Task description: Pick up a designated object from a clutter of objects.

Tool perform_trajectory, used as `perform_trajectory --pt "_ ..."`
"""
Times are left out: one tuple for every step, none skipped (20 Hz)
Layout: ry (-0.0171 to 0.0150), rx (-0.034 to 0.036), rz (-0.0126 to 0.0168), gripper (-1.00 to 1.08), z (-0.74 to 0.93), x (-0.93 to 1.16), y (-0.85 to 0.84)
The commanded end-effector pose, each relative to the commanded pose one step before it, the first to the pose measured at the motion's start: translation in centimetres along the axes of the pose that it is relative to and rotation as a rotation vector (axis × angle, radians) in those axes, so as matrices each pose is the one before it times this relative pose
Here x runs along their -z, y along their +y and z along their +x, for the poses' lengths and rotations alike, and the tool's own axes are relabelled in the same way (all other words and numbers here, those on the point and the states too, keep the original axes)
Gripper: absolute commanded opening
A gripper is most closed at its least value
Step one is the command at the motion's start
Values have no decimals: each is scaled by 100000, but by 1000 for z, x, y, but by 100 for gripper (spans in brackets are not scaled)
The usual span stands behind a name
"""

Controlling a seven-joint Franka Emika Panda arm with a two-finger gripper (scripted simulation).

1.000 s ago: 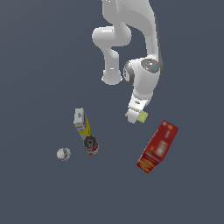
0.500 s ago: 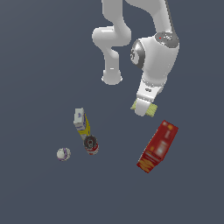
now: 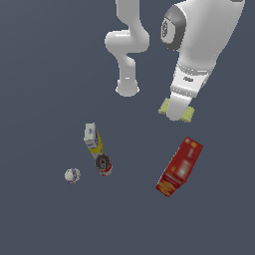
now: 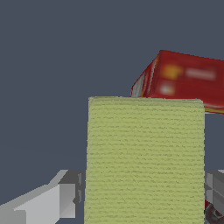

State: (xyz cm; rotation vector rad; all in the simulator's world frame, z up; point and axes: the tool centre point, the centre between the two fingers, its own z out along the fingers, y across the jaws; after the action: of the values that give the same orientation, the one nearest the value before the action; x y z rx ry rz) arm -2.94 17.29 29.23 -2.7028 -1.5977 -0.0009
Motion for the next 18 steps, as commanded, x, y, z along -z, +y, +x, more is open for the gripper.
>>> perform_trajectory --pt "18 -20 -44 -100 736 2429 394" --pt "-41 -50 -24 -100 283 873 172" --pt "0 0 0 -100 276 834 154" --pt "-28 -37 -17 -100 259 781 157" --pt "0 0 0 -100 250 737 141" --pt "0 0 0 -100 235 687 133" --pt "-37 -54 -23 -100 212 631 140" --pt "0 0 0 -100 206 592 118" --pt "0 0 0 -100 193 546 112" --pt "0 0 0 -100 179 498 105" --pt "-26 -39 -15 -100 161 447 109" --pt "0 0 0 -100 154 416 92" --pt "0 0 0 -100 142 380 85" --pt "0 0 0 -100 129 343 77" --pt "0 0 0 -100 116 306 70" --pt "0 0 0 -100 103 270 62" --pt "-28 -37 -15 -100 88 227 65" --pt "0 0 0 -100 78 199 48"
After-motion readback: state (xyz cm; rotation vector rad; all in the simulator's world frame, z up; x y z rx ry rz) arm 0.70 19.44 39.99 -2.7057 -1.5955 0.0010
